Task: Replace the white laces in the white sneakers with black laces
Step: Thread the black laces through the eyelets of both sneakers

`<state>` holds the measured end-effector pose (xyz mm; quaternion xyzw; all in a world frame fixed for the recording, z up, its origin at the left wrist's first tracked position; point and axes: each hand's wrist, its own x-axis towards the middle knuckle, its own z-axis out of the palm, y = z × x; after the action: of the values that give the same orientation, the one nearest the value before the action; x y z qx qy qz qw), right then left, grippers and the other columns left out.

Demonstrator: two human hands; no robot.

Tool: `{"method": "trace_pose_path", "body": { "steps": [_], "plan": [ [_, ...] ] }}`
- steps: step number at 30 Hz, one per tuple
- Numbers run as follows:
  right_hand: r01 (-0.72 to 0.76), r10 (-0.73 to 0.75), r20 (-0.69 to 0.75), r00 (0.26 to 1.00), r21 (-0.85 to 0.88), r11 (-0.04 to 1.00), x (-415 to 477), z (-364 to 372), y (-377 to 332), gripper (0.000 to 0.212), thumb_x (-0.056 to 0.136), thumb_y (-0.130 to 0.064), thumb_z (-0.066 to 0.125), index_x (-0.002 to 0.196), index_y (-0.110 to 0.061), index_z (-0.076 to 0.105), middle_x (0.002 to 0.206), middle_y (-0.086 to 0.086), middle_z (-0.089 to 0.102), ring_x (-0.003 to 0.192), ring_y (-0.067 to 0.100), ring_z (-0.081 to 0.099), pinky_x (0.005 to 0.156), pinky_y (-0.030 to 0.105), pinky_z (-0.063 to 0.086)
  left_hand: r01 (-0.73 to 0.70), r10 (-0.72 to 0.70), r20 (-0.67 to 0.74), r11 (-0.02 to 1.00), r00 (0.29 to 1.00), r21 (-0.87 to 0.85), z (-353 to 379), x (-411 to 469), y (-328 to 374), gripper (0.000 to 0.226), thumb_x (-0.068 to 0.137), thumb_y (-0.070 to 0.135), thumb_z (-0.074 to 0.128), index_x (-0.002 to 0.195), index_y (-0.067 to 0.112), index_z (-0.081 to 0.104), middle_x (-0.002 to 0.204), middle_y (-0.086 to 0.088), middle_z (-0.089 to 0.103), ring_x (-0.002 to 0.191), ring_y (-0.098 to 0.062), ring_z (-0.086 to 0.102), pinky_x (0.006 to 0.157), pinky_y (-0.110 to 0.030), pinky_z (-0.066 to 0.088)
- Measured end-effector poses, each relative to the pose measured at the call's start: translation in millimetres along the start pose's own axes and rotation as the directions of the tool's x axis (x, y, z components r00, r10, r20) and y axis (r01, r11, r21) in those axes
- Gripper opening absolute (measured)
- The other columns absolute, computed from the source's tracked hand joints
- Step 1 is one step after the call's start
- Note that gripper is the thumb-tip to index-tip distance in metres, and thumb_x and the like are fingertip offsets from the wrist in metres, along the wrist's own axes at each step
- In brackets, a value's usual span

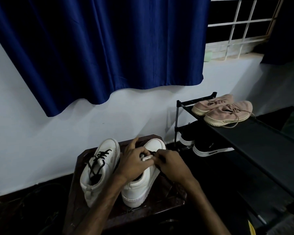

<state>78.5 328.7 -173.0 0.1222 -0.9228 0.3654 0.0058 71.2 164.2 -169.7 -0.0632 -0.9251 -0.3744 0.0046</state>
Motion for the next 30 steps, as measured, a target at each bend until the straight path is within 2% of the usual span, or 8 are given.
{"method": "trace_pose_path", "body": {
  "steps": [6, 11, 16, 18, 21, 23, 26, 30],
  "plan": [
    [-0.096, 0.220, 0.422, 0.880, -0.294, 0.951, -28, -36, 15, 0.006, 0.089, -0.036, 0.063, 0.085, -0.033, 0.066, 0.090, -0.011, 0.067, 0.091, 0.011, 0.064, 0.083, 0.032, 0.051, 0.005, -0.005, 0.000, 1.000, 1.000, -0.002, -1, 0, 1, 0.036, 0.043, 0.060, 0.045, 0.069, 0.039, 0.057, 0.157, 0.000, 0.025, 0.143, -0.017, 0.027, 0.112, -0.043, 0.028],
    [-0.100, 0.112, 0.095, 0.989, -0.119, 0.988, -4, -21, 2, 0.027, 0.087, -0.050, 0.061, 0.092, -0.025, 0.068, 0.092, -0.005, 0.070, 0.087, 0.016, 0.066, 0.077, 0.036, 0.053, 0.019, -0.019, 0.003, 1.000, 1.000, 0.000, 0, -1, 2, 0.036, 0.043, 0.063, 0.046, 0.067, 0.038, 0.056, 0.157, 0.002, 0.025, 0.143, -0.016, 0.025, 0.113, -0.047, 0.025],
    [-0.055, 0.056, 0.005, 0.998, -0.107, 0.993, -4, -3, -1, 0.005, 0.086, -0.030, 0.060, 0.088, -0.027, 0.064, 0.089, 0.000, 0.070, 0.087, 0.025, 0.066, 0.073, 0.038, 0.053, 0.028, -0.028, 0.014, 0.999, 1.000, 0.015, -2, 0, 3, 0.034, 0.043, 0.062, 0.046, 0.067, 0.040, 0.054, 0.157, 0.003, 0.024, 0.145, -0.014, 0.021, 0.113, -0.049, 0.024],
    [-0.065, 0.119, 0.188, 0.975, -0.272, 0.960, -16, -13, 3, 0.012, 0.087, -0.029, 0.059, 0.096, -0.029, 0.068, 0.098, -0.001, 0.069, 0.094, 0.023, 0.066, 0.077, 0.033, 0.051, 0.035, -0.035, 0.011, 0.999, 0.999, 0.014, -2, -1, 5, 0.030, 0.045, 0.058, 0.050, 0.069, 0.039, 0.056, 0.158, 0.004, 0.023, 0.144, -0.015, 0.023, 0.114, -0.047, 0.022],
    [-0.073, 0.276, 0.464, 0.842, -0.409, 0.910, -32, -26, 14, 0.015, 0.085, -0.029, 0.064, 0.099, -0.027, 0.071, 0.103, -0.003, 0.072, 0.097, 0.017, 0.068, 0.079, 0.027, 0.047, 0.038, -0.039, 0.012, 0.999, 0.999, 0.018, -2, -1, 5, 0.022, 0.052, 0.048, 0.056, 0.072, 0.038, 0.057, 0.158, 0.005, 0.021, 0.144, -0.015, 0.024, 0.114, -0.046, 0.020],
    [-0.100, 0.270, 0.413, 0.870, -0.387, 0.917, -32, -29, 12, 0.018, 0.086, -0.035, 0.067, 0.101, -0.026, 0.070, 0.103, -0.005, 0.071, 0.097, 0.015, 0.067, 0.078, 0.026, 0.046, 0.047, -0.048, 0.017, 0.998, 0.999, 0.030, -2, -1, 6, 0.024, 0.052, 0.048, 0.056, 0.074, 0.038, 0.058, 0.158, 0.006, 0.022, 0.143, -0.016, 0.024, 0.114, -0.049, 0.019],
    [-0.134, 0.158, 0.130, 0.979, -0.174, 0.976, -18, -20, 0, 0.028, 0.089, -0.049, 0.061, 0.098, -0.024, 0.069, 0.096, -0.003, 0.070, 0.089, 0.018, 0.066, 0.074, 0.030, 0.050, 0.042, -0.042, 0.009, 0.999, 0.999, 0.017, -2, -3, 6, 0.024, 0.052, 0.050, 0.057, 0.073, 0.037, 0.057, 0.158, 0.005, 0.022, 0.143, -0.016, 0.025, 0.114, -0.045, 0.020],
    [-0.086, 0.084, -0.025, 0.996, -0.103, 0.991, -3, 2, -9, 0.015, 0.087, -0.034, 0.057, 0.092, -0.022, 0.065, 0.089, 0.000, 0.070, 0.086, 0.024, 0.066, 0.074, 0.040, 0.054, 0.043, -0.043, 0.005, 0.999, 0.999, 0.003, -3, -4, 8, 0.036, 0.044, 0.066, 0.051, 0.068, 0.039, 0.056, 0.159, 0.004, 0.022, 0.144, -0.015, 0.025, 0.114, -0.048, 0.022]
  ]
}}
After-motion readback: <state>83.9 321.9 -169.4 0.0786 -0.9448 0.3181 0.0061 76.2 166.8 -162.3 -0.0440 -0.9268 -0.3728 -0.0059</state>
